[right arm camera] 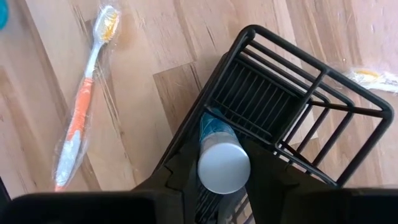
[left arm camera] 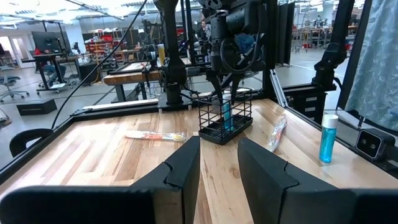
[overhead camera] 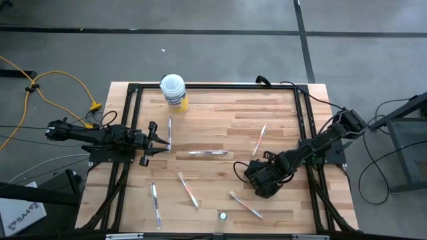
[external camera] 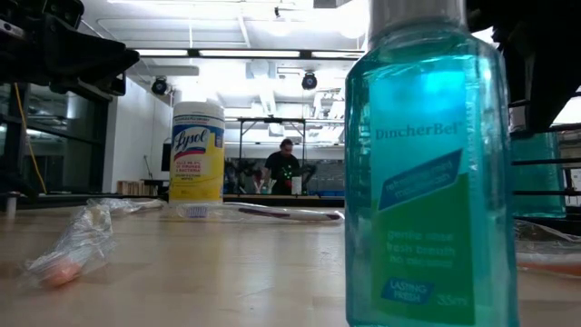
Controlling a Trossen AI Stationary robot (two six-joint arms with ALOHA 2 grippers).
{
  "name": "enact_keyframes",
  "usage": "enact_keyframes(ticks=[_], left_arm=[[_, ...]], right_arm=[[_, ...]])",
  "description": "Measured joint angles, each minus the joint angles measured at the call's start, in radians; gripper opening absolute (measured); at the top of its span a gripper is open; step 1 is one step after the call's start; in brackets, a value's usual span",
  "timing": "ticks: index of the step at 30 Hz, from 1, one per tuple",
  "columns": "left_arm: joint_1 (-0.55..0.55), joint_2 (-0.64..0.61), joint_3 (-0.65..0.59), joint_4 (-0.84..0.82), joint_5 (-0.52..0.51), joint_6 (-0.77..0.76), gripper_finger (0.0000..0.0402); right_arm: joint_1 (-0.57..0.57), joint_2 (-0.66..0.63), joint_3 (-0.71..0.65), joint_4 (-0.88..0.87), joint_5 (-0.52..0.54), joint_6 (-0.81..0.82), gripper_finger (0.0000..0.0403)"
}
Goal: Pick & Place toothbrushing station
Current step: Put the top blue mouthwash into the wire organizer
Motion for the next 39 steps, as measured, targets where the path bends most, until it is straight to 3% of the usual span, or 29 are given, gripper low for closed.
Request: enact_keyframes(ticks=[26, 39], left_arm=[[0.000, 0.000, 0.000, 0.000, 0.000, 0.000, 0.0103], [0.000, 0.000, 0.000, 0.000, 0.000, 0.000, 0.0103]], right_arm=[[0.000, 0.000, 0.000, -0.001, 0.023, -0.019, 0.0099], [0.000, 0.000, 0.000, 0.003, 0.018, -0.019, 0.0119]])
